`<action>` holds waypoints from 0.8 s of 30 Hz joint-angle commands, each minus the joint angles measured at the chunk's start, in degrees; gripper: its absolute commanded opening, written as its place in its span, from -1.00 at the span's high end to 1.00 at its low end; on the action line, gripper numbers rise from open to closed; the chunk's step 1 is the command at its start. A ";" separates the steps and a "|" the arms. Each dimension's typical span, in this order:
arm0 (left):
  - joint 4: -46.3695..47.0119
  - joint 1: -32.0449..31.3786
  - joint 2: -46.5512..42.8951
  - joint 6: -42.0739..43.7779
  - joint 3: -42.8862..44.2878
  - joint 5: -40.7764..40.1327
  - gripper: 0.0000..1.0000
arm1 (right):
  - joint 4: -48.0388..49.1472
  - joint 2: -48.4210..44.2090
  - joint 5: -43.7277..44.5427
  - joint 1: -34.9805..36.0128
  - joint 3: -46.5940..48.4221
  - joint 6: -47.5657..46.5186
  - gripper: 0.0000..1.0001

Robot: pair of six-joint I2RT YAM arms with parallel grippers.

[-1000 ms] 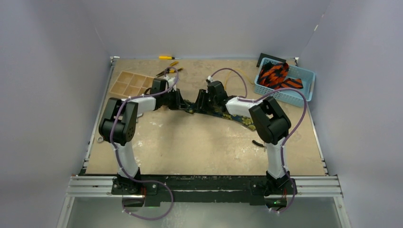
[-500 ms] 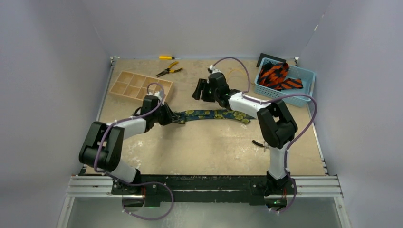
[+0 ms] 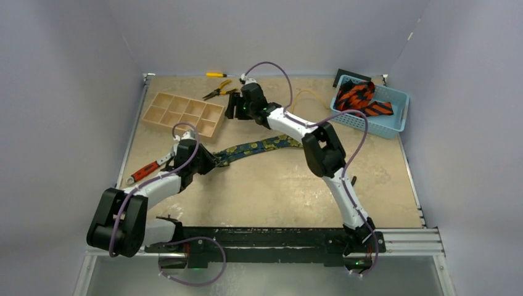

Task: Roll the ties
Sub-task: Move the storage box to the center of the board.

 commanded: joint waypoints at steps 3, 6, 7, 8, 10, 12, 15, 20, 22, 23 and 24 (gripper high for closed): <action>-0.77 -0.15 -3.41 -1.54 -1.57 -2.60 1.00 | -5.89 4.22 2.97 1.88 12.51 -2.14 -0.31; -0.97 -0.15 -3.88 -1.52 -1.79 -2.15 1.00 | -6.63 6.41 4.03 2.64 15.03 -1.68 -0.32; -1.19 -0.15 -3.97 -1.36 -1.65 -2.06 1.00 | -6.57 6.80 4.30 2.77 15.33 -1.38 -0.32; -1.38 -0.15 -4.01 -1.26 -1.55 -2.01 1.00 | -6.51 7.04 4.75 2.84 15.51 -1.05 -0.31; -1.51 -0.15 -4.33 -1.00 -1.46 -1.84 1.00 | -5.72 6.88 5.66 2.81 14.84 -0.51 -0.32; -1.71 -0.15 -4.43 -0.88 -1.41 -1.83 1.00 | -5.64 7.55 6.34 2.84 15.80 -0.32 -0.31; -1.79 -0.15 -4.24 -0.71 -1.08 -1.84 1.00 | -10.81 11.59 7.69 2.85 23.27 -0.21 -0.29; -2.02 -0.16 -4.37 -0.39 -0.66 -1.66 1.00 | -12.04 13.28 8.11 2.80 26.06 0.03 -0.25; -2.08 -0.15 -4.41 -0.27 -0.57 -1.57 1.00 | -12.13 13.57 7.98 2.84 26.21 0.17 -0.25; -2.09 -0.15 -4.46 -0.17 -0.56 -1.44 1.00 | -12.29 13.87 7.65 2.84 26.52 0.34 -0.25; -2.14 -0.15 -4.39 -0.15 -0.50 -1.25 1.00 | -12.54 14.19 7.26 2.91 27.06 0.46 -0.24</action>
